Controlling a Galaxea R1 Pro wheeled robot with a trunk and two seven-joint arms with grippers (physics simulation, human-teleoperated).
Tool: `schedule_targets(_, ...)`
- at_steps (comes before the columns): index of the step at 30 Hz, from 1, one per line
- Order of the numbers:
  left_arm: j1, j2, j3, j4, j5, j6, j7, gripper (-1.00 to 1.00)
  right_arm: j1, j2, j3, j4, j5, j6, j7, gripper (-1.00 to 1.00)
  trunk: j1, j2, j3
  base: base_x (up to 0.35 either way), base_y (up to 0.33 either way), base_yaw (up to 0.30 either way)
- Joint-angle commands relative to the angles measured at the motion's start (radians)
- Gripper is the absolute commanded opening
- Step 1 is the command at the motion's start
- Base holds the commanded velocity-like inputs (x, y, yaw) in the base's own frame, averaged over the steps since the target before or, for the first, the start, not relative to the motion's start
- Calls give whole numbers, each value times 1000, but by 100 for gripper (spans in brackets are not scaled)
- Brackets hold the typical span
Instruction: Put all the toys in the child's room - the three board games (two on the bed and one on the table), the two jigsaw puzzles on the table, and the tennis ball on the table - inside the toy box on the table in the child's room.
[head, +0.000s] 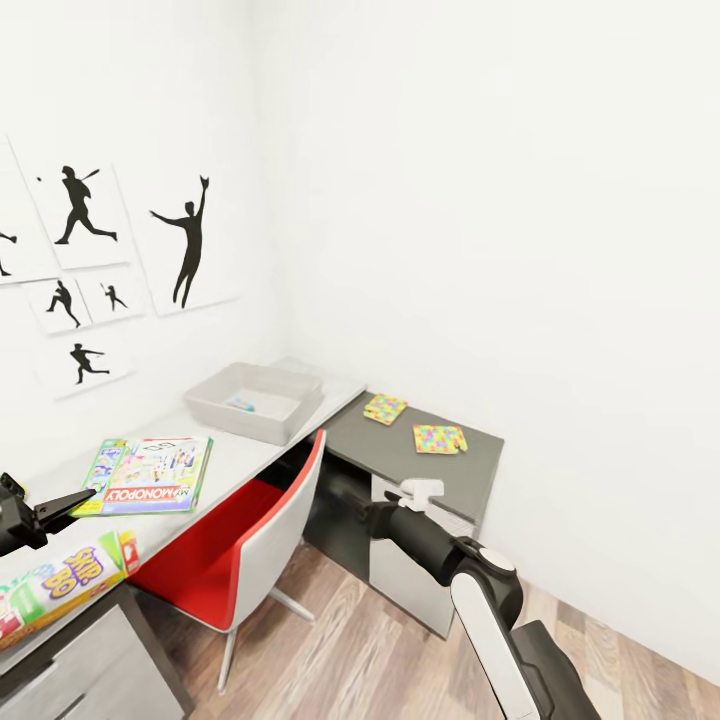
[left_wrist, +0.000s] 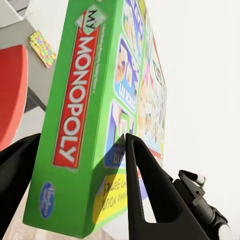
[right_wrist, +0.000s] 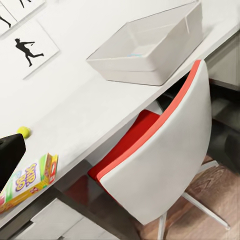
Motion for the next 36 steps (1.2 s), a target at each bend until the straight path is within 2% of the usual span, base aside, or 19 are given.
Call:
schedule_targets(1,-1,0,0,0,0,10,-4,-100,-1,1,-1,-1,-1,5,2,100,1,-1,-2,223,-57,0)
schedule_targets(7,-1,0,0,0,0,10,-4,-100,-1,0,-1,-1,-1,5,2,100,1,-1,-2,254,-61,39)
schedule_targets(19,-1,1,1,0,-1,11,-4,-100,-1,0,-1,-1,-1,6,2,100,1,-1,1,205,-130,205)
schedule_targets(36,-1,3,1,0,0,12,-4,-100,2,0,-4,-2,-1,6,4,100,-64,118,55,6,-5,10)
